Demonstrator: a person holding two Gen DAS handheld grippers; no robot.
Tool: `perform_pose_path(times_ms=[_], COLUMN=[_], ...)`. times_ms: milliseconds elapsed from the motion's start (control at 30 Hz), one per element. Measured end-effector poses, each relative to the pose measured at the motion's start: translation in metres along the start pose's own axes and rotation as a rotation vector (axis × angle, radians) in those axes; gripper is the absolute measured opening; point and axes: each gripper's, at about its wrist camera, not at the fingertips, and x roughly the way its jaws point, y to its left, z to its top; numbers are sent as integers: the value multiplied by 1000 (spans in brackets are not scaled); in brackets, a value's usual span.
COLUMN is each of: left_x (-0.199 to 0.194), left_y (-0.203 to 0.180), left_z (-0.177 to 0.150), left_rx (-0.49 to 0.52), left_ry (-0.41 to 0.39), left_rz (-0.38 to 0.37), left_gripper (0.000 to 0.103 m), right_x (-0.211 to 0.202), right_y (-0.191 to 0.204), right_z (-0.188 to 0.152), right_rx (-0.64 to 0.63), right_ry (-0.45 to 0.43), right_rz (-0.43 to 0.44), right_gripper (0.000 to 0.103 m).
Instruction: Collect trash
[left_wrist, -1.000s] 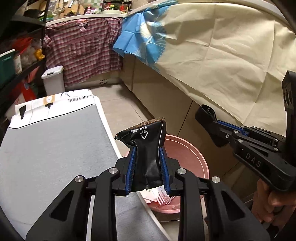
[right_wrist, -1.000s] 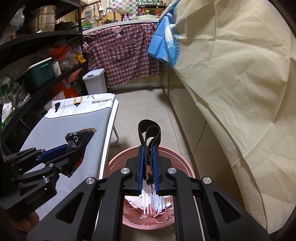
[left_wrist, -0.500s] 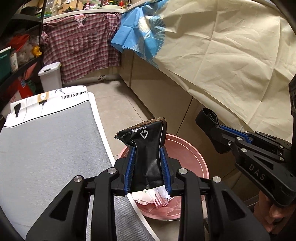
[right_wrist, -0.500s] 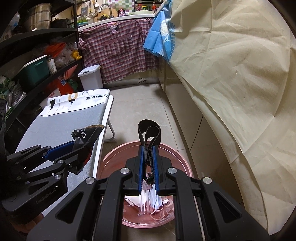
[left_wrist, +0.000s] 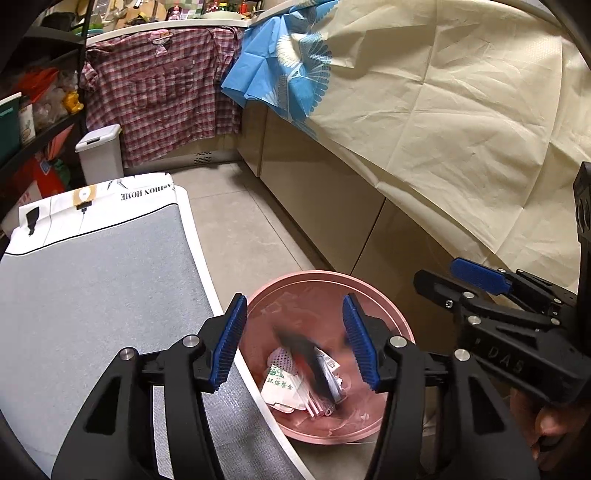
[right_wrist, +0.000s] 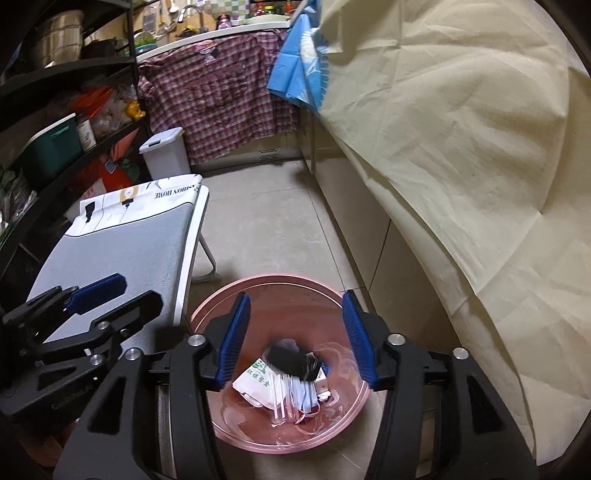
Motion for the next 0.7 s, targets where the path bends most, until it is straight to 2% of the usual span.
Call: perform_pose_path(times_ms=[233,400,467,700], left_x=[-7,-23,-33,-75], left_y=[4,5,7,16], left_z=[-4,-9,-11,-23], left_rx=[-6,-8,-17,-57], left_ry=[-2,-22,-32,-66], left_rz=[9,22,21,28], left_gripper=[56,64,66,69], right_x=[-11,-31,-40,-77], right_y=[-2,-1,-2,2], right_z=[-3,-9,-11,-27], right_rx=[10,16,23,47], right_ry=[-31,-87,-109,-178], right_rz=[-21,-37,-39,-23], right_gripper=[66,76,82,90])
